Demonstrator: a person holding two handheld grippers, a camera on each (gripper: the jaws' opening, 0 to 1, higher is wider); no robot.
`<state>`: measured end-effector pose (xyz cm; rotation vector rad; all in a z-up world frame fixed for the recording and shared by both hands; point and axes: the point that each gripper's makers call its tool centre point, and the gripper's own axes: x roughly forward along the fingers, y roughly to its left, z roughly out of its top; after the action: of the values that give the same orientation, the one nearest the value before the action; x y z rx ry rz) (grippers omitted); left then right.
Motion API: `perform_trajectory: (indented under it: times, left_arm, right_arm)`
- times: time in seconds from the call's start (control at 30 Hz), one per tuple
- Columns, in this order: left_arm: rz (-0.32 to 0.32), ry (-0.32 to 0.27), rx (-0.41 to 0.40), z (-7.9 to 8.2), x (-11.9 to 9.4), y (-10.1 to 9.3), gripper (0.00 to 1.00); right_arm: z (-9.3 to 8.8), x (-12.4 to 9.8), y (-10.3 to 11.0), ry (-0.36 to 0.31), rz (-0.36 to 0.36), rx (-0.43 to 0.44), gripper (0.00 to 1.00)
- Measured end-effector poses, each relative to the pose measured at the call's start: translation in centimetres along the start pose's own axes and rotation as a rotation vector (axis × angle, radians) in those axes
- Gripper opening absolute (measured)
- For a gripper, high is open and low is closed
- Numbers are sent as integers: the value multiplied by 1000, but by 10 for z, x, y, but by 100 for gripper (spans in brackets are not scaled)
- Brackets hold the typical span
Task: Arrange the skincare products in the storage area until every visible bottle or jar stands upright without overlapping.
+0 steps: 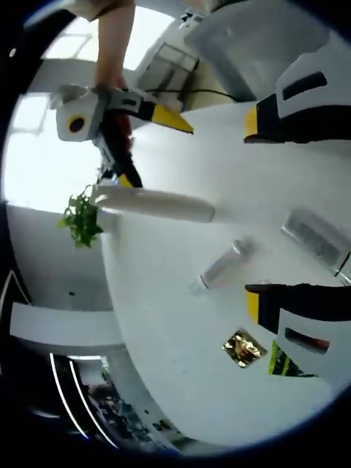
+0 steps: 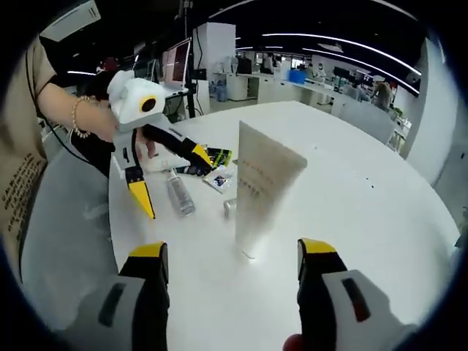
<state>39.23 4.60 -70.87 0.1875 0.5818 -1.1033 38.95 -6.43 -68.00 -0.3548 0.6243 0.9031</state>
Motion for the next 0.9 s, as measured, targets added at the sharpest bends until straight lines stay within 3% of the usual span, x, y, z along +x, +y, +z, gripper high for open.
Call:
perform_trajectory:
  times: [0.17,0.5,0.77,0.9]
  left_arm:
    - [32,2,-29,-9,-11,3,90]
    - [93,-16,-82,-20,-38,5,97]
    - [136,-25,-105,-26,-53,11,97]
    - [154,-28,-108,-29,-59,14,97]
  right_arm:
    - [-2,-3,1,-25,-28,46,76]
    - [-8,-7,15,-82,-52,134,83]
    - [-7,-4,11,-82,-63,139,82]
    - [-6,2,7,-81,-92,121,75]
